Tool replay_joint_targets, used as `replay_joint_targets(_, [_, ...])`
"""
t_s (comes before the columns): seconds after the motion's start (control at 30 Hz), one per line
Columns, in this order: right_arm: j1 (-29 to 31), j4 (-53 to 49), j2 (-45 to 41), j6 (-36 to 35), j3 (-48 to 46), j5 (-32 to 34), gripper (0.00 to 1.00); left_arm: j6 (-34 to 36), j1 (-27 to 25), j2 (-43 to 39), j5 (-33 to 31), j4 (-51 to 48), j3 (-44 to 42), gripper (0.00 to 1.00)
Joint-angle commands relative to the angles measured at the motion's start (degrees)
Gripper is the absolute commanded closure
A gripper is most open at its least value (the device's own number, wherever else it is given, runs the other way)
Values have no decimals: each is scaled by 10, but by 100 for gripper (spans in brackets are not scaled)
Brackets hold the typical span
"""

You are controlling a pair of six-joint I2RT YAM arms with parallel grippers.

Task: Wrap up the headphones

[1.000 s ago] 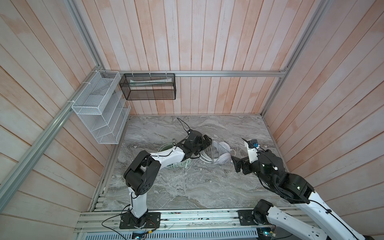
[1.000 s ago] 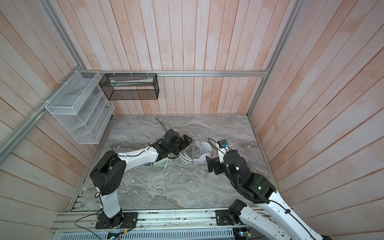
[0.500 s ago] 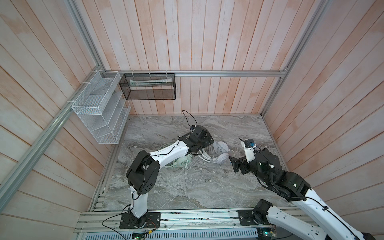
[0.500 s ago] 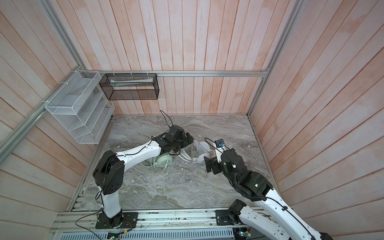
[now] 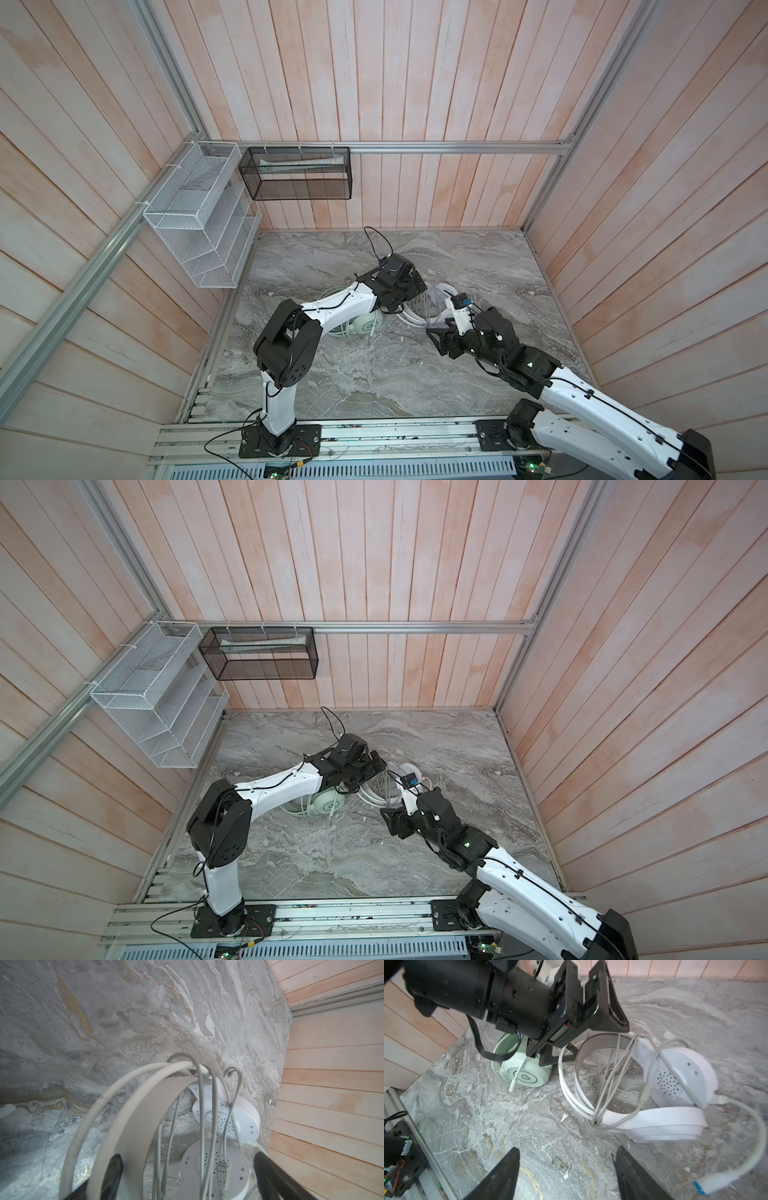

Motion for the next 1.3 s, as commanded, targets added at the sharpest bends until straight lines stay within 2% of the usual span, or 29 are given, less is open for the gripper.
replay_joint_targets(0.0, [2, 146, 23, -8, -7, -12, 32, -11, 3, 0, 15, 24, -10, 2])
replay_joint_targets(0.1, [2, 180, 84, -31, -2, -30, 42, -12, 4, 0, 19, 26, -11, 1])
replay_joint_targets(0.2, [3, 206, 127, -51, 2, -24, 44, -15, 5, 3, 22, 24, -10, 1])
replay_joint_targets(0.43, [4, 301, 155, -86, -42, -1, 43, -16, 14, 7, 43, 26, -14, 1])
replay_joint_targets(0.57, [5, 313, 197, -100, -42, 13, 43, -13, 17, 13, 46, 9, -2, 2])
replay_joint_targets(0.7, [13, 332, 234, -111, -42, 25, 35, -13, 18, 18, 46, 0, 4, 2])
replay_joint_targets(0.87, [15, 364, 278, -120, -38, 45, 32, -12, 18, 19, 50, -5, 10, 1])
replay_joint_targets(1.27, [17, 375, 371, -124, -2, 113, 32, -8, 20, 15, 58, -21, 15, 2])
